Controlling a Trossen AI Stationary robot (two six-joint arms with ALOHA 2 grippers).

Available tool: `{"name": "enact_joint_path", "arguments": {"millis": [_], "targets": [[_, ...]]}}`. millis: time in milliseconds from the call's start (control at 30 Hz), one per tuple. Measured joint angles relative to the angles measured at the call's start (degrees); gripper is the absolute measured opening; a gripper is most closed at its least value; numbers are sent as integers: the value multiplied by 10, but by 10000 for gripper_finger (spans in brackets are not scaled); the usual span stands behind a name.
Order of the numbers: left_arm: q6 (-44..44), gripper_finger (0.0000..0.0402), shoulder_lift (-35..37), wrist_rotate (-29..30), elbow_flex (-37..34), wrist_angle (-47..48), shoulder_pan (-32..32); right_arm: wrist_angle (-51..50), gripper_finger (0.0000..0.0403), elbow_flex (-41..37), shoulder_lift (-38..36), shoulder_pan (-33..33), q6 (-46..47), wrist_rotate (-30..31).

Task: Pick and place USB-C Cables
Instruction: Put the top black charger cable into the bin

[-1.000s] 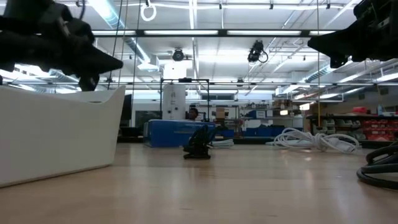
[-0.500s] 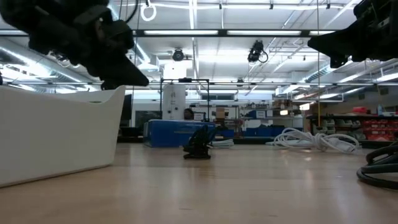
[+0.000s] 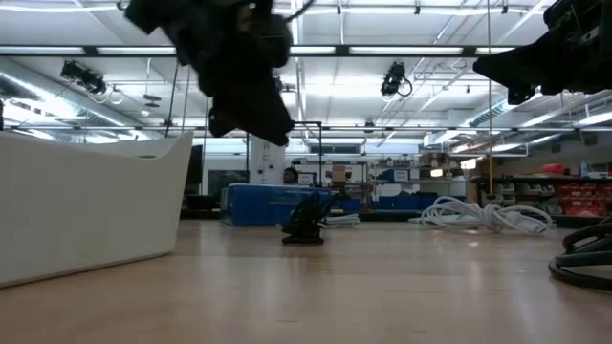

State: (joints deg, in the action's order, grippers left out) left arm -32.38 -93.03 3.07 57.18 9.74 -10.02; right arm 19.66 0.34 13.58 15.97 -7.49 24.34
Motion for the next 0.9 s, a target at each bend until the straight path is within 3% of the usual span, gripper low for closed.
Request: {"name": "enact_joint_path", "arguments": {"millis": [267, 600, 767, 900], "targets": [[-39, 171, -134, 19, 200, 178, -21, 1, 50, 0, 0, 0, 0, 0], [-138, 172, -269, 161, 420, 377, -74, 5, 50, 0, 0, 0, 0, 0], [-181, 172, -319, 168, 489, 448, -79, 15, 50, 0, 1, 0, 0, 0], [-194, 187, -342, 168, 501, 459, -78, 14, 50, 0, 1, 0, 0, 0]]}}
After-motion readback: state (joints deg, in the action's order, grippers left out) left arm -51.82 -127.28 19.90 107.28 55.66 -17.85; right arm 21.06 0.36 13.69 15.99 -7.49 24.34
